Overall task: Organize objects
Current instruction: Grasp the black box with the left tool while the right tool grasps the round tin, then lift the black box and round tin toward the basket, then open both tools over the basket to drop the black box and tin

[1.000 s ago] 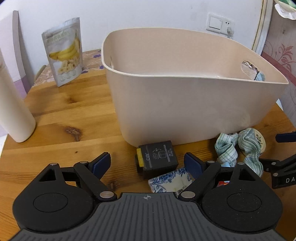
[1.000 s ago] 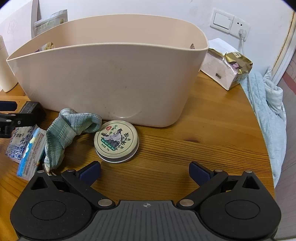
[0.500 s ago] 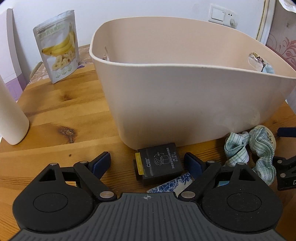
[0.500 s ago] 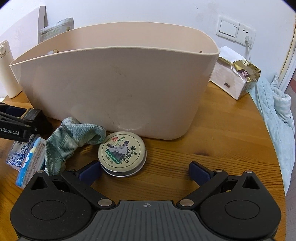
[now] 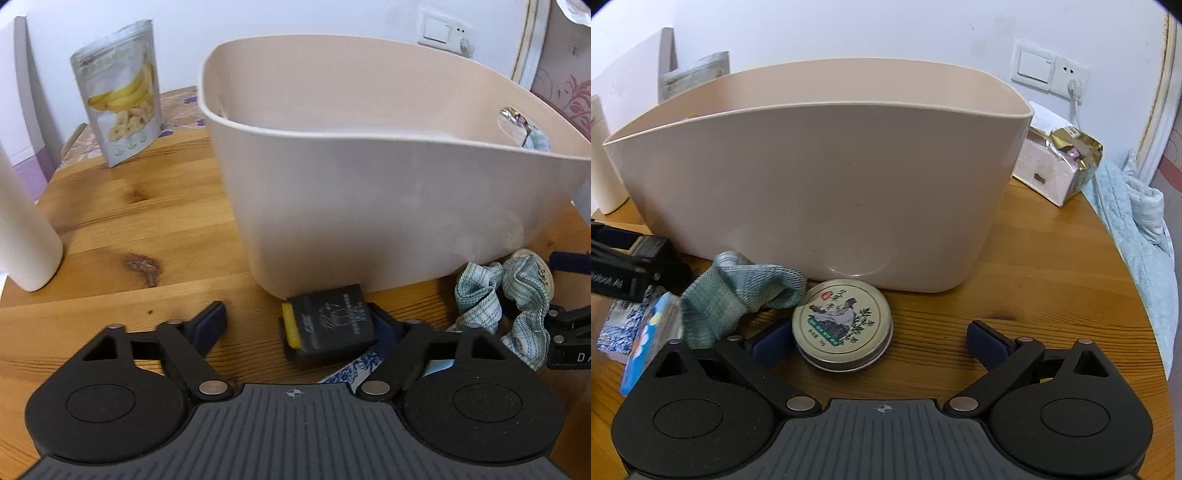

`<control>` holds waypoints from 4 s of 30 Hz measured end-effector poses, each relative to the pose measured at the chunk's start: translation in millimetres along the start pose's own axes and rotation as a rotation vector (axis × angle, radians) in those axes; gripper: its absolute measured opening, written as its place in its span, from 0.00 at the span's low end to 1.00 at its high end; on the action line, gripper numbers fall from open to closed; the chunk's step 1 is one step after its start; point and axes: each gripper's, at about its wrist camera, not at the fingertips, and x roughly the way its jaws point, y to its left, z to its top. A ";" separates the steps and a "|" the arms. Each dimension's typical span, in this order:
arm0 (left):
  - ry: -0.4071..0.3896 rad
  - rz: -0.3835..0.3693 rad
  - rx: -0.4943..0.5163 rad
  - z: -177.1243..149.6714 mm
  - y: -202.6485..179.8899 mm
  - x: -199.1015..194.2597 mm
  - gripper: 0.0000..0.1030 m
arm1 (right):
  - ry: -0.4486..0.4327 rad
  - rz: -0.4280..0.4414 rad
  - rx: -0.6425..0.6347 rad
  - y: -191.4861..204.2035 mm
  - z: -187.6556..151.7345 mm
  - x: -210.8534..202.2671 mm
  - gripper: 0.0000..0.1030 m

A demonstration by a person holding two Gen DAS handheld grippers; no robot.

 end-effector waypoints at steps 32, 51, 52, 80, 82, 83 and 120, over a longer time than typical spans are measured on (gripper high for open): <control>-0.137 -0.010 -0.037 -6.1 18.2 -74.0 0.44 | -0.072 0.040 -0.010 3.6 3.9 -46.4 0.50; -0.293 -0.084 -0.047 13.5 15.3 -142.8 0.44 | -0.243 0.022 -0.007 -5.0 23.6 -108.4 0.50; -0.296 -0.083 -0.044 15.0 14.5 -143.8 0.44 | -0.253 0.020 -0.007 -5.0 24.7 -111.0 0.50; -0.354 -0.067 0.024 102.2 -18.4 -109.3 0.44 | -0.421 0.040 0.015 -14.2 98.1 -115.4 0.50; -0.335 -0.064 0.036 107.6 -23.3 -97.5 0.44 | -0.419 0.036 0.007 -13.8 104.0 -110.6 0.50; -0.326 -0.063 0.040 109.3 -25.1 -92.5 0.44 | -0.416 0.036 0.000 -13.6 107.0 -107.4 0.50; -0.003 -0.026 0.096 117.8 -32.4 7.7 0.44 | -0.014 0.075 -0.179 9.9 129.0 12.4 0.50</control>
